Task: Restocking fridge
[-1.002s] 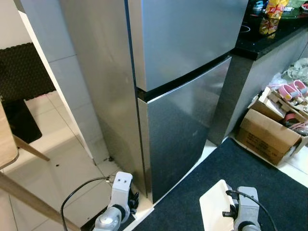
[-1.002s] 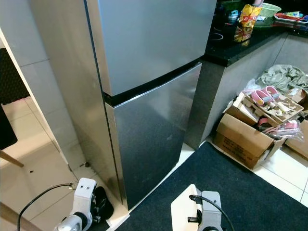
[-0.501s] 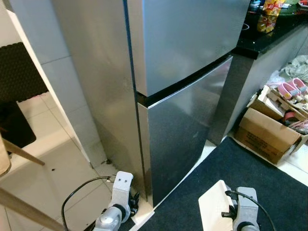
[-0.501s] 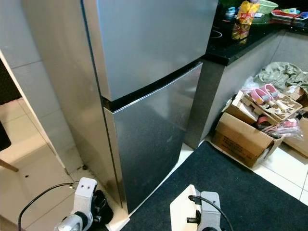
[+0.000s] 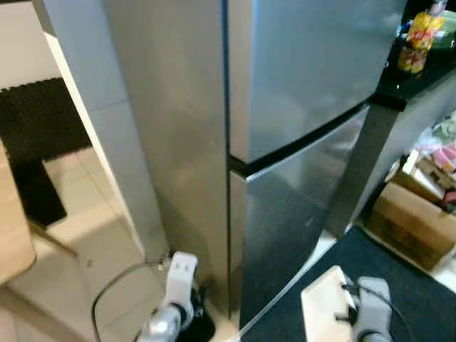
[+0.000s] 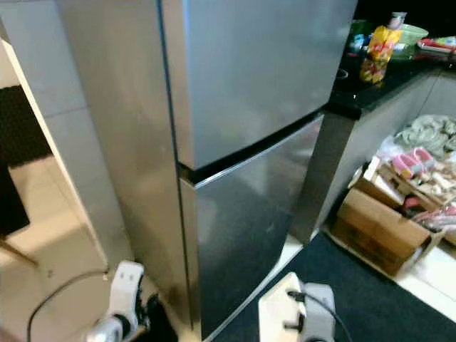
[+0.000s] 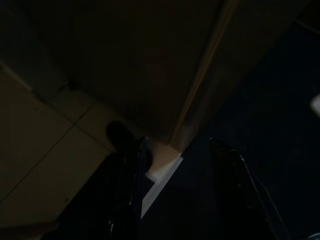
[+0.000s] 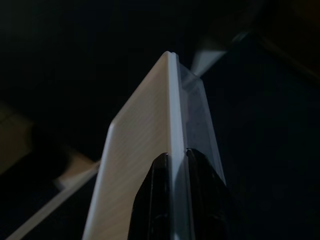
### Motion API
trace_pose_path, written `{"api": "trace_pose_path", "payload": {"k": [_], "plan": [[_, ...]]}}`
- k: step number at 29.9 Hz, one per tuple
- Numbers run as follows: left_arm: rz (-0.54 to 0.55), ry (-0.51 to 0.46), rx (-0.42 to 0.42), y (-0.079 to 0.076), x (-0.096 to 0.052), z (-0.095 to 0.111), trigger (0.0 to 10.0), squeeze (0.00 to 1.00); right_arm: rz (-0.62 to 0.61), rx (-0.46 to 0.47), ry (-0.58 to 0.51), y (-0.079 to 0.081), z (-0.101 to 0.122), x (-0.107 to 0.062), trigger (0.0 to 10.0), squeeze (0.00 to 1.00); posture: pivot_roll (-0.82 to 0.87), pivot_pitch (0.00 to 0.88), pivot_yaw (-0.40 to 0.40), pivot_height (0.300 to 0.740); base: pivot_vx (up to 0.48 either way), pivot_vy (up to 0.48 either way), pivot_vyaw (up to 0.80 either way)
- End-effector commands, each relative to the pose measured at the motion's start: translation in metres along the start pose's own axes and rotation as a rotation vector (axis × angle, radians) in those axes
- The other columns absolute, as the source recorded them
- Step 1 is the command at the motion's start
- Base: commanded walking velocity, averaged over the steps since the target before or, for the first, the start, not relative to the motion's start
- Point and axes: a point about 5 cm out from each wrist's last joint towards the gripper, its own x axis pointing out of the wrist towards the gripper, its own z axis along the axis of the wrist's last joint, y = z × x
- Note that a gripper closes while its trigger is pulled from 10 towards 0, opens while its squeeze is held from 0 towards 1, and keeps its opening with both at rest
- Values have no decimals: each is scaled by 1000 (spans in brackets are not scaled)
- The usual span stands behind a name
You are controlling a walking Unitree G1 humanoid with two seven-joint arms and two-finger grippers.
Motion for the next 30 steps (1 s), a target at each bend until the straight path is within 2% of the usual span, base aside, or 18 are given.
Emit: {"api": "trace_pose_path", "payload": {"k": [1, 13, 16, 21, 23, 25, 26, 27, 29, 30], "plan": [[-6, 10, 6, -1, 0, -1, 10000, 0, -23, 4, -9, -8, 2, 0, 10000, 0, -48, 8, 23, 740, 0, 0, 0], [-23, 1, 37, -5, 2, 2, 10000, 0, -32, 8, -9, -10, 1, -1, 10000, 0, -57, 10, 29, 740, 0, 0, 0], [-17, -5, 23, -6, 2, 2, 10000, 0, -34, 9, -10, -11, 1, -1, 10000, 0, -58, 12, 29, 740, 0, 0, 0], [11, -34, 43, -6, 6, 12, 10000, 0, -35, 6, -11, -13, 2, -1, 10000, 0, -58, 17, 26, 740, 0, 0, 0], [37, -74, 67, -4, 10, 24, 10000, 0, -34, 3, -12, -13, 3, -1, 10000, 0, -56, 18, 21, 740, 0, 0, 0], [63, -102, 45, -1, 12, 33, 10000, 0, -34, 2, -13, -13, 4, 0, 10000, 0, -57, 18, 20, 740, 0, 0, 0], [99, -140, -17, 5, 13, 42, 10000, 643, -33, 2, -15, -13, 4, 0, 10000, 0, -59, 20, 22, 740, 0, 0, 0], [140, -194, -79, 13, 14, 55, 10000, 1000, -33, 3, -17, -13, 5, 0, 10000, 0, -61, 21, 23, 740, 0, 0, 0], [148, -210, -83, 15, 15, 59, 10000, 1000, -34, 3, -18, -13, 6, 0, 10000, 0, -61, 21, 23, 740, 0, 0, 0], [155, -238, -41, 18, 15, 67, 10000, 1000, -34, 3, -20, -13, 7, 0, 10000, 0, -62, 22, 23, 740, 0, 0, 0]]}}
